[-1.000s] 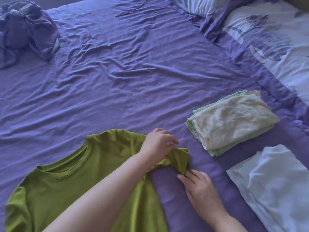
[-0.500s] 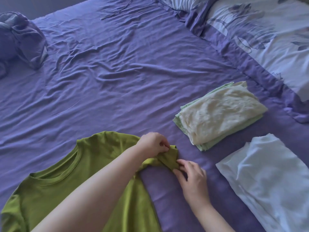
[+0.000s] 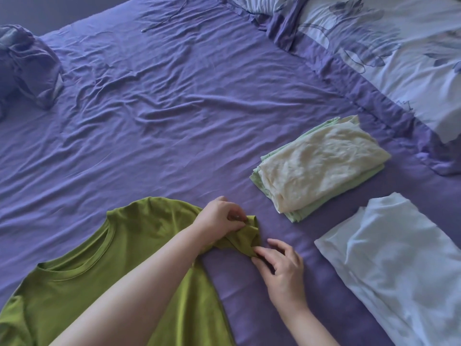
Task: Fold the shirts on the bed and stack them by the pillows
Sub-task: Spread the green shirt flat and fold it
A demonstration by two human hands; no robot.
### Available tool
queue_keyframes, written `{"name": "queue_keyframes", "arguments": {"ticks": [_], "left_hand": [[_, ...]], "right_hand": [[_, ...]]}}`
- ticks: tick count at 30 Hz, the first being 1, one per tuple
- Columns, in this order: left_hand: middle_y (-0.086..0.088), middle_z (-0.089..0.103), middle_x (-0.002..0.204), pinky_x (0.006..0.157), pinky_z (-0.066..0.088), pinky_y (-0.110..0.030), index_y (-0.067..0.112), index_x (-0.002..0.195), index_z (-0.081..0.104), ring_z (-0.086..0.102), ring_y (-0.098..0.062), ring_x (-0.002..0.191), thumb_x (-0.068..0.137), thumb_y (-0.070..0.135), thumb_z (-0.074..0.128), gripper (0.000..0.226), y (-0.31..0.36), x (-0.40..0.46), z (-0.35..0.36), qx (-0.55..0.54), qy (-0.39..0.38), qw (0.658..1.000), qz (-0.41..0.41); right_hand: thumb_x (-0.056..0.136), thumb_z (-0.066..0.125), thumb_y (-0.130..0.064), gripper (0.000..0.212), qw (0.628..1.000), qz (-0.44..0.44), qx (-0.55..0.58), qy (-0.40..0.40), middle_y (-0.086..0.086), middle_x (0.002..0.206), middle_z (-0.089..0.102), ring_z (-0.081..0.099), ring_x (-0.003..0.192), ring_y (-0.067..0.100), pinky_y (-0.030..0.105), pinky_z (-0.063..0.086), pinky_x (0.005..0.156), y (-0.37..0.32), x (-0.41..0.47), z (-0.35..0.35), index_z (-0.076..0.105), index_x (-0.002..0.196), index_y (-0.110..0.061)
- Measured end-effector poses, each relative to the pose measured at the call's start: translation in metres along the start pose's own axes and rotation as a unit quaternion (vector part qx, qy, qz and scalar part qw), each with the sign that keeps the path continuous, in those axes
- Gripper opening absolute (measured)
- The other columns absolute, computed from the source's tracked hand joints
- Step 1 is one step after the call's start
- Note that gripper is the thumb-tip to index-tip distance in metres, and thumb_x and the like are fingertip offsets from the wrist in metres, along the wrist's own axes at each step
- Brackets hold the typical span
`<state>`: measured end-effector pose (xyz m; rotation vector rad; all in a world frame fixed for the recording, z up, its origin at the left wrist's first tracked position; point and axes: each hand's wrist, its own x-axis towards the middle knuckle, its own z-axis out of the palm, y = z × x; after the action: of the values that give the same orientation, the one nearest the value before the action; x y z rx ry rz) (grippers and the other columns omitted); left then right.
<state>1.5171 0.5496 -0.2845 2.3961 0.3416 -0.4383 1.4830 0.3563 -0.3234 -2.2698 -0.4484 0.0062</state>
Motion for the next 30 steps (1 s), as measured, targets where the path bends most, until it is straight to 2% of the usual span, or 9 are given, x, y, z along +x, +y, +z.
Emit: {"name": "queue_keyframes", "arguments": {"ticks": [4, 9, 13, 15, 17, 21, 23, 27, 30], "left_hand": [[0.003, 0.047, 0.102, 0.092, 0.041, -0.032, 0.042, 0.096, 0.068, 0.045, -0.018, 0.101, 0.071, 0.042, 0.075, 0.026, 0.000, -0.003, 0.005, 0.069, -0.030, 0.997, 0.005], [0.001, 0.051, 0.100, 0.094, 0.039, -0.031, 0.032, 0.086, 0.072, 0.047, -0.019, 0.102, 0.072, 0.035, 0.077, 0.015, 0.007, -0.003, -0.006, 0.049, -0.043, 0.998, 0.006], [0.010, 0.052, 0.070, 0.057, 0.039, -0.015, 0.025, 0.075, 0.071, 0.049, 0.000, 0.060, 0.073, 0.026, 0.080, 0.009, 0.027, 0.009, -0.043, -0.128, -0.014, 0.991, -0.036], [0.016, 0.052, 0.055, 0.048, 0.034, -0.008, 0.019, 0.077, 0.070, 0.046, 0.005, 0.047, 0.077, 0.020, 0.077, 0.007, 0.035, 0.019, -0.062, -0.173, 0.003, 0.984, -0.052], [0.010, 0.057, 0.065, 0.052, 0.039, -0.014, 0.015, 0.084, 0.066, 0.048, 0.001, 0.050, 0.083, 0.015, 0.070, 0.004, 0.041, 0.030, -0.074, -0.181, 0.009, 0.982, -0.063], [-0.007, 0.051, 0.078, 0.040, 0.047, -0.024, 0.008, 0.095, 0.046, 0.055, -0.013, 0.041, 0.097, 0.012, 0.046, 0.004, 0.047, 0.045, -0.067, -0.189, -0.027, 0.973, -0.127], [-0.010, 0.054, 0.079, 0.051, 0.052, -0.032, 0.007, 0.095, 0.046, 0.058, -0.017, 0.052, 0.098, 0.019, 0.046, 0.013, 0.046, 0.049, -0.055, -0.185, -0.048, 0.972, -0.138], [-0.002, 0.051, 0.108, 0.068, 0.047, -0.025, 0.019, 0.115, 0.050, 0.056, -0.016, 0.088, 0.075, 0.036, 0.077, 0.051, 0.032, 0.052, -0.045, -0.058, -0.096, 0.991, -0.077], [-0.001, 0.042, 0.111, 0.076, 0.044, -0.025, 0.022, 0.109, 0.055, 0.053, -0.018, 0.095, 0.071, 0.029, 0.081, 0.046, 0.020, 0.051, -0.046, 0.026, -0.082, 0.996, -0.017]], "right_hand": [[0.060, 0.074, -0.023, 0.018, 1.000, -0.002, 0.000, -0.001, -0.004, 0.084, 0.070, 0.052, 0.093, 0.005, 0.029, 0.041, 0.078, -0.001, 0.001, -0.001, 0.076, 0.078, -0.023], [0.066, 0.081, -0.015, 0.014, 0.997, 0.048, 0.041, -0.032, 0.001, 0.087, 0.067, 0.060, 0.090, 0.013, 0.039, 0.049, 0.080, -0.009, 0.008, -0.010, 0.075, 0.077, -0.020], [0.082, 0.069, -0.012, 0.010, 0.985, 0.096, 0.118, -0.083, -0.004, 0.094, 0.056, 0.060, 0.090, 0.020, 0.034, 0.048, 0.084, -0.010, 0.029, -0.027, 0.068, 0.092, -0.012], [0.086, 0.064, -0.011, 0.011, 0.983, 0.099, 0.127, -0.093, -0.003, 0.092, 0.058, 0.059, 0.089, 0.020, 0.033, 0.048, 0.082, -0.011, 0.041, -0.035, 0.064, 0.097, -0.010], [0.088, 0.062, -0.014, 0.010, 0.978, 0.115, 0.143, -0.102, -0.001, 0.088, 0.065, 0.061, 0.084, 0.018, 0.031, 0.047, 0.076, -0.013, 0.048, -0.040, 0.062, 0.099, -0.013], [0.086, 0.064, -0.012, 0.008, 0.973, 0.137, 0.168, -0.074, -0.002, 0.083, 0.069, 0.064, 0.078, 0.014, 0.026, 0.048, 0.071, -0.016, 0.048, -0.033, 0.063, 0.094, -0.013], [0.084, 0.067, -0.008, 0.010, 0.966, 0.160, 0.194, -0.052, -0.001, 0.083, 0.069, 0.065, 0.079, 0.013, 0.017, 0.047, 0.069, -0.015, 0.044, -0.024, 0.063, 0.091, -0.014], [0.081, 0.068, -0.003, 0.023, 0.940, 0.218, 0.264, -0.006, 0.006, 0.092, 0.067, 0.064, 0.084, 0.013, 0.011, 0.047, 0.071, -0.013, 0.036, -0.008, 0.059, 0.092, -0.020], [0.080, 0.069, -0.003, 0.033, 0.921, 0.240, 0.307, -0.007, -0.001, 0.104, 0.065, 0.063, 0.090, 0.008, 0.008, 0.047, 0.072, -0.011, 0.032, -0.002, 0.057, 0.106, -0.021]]}}
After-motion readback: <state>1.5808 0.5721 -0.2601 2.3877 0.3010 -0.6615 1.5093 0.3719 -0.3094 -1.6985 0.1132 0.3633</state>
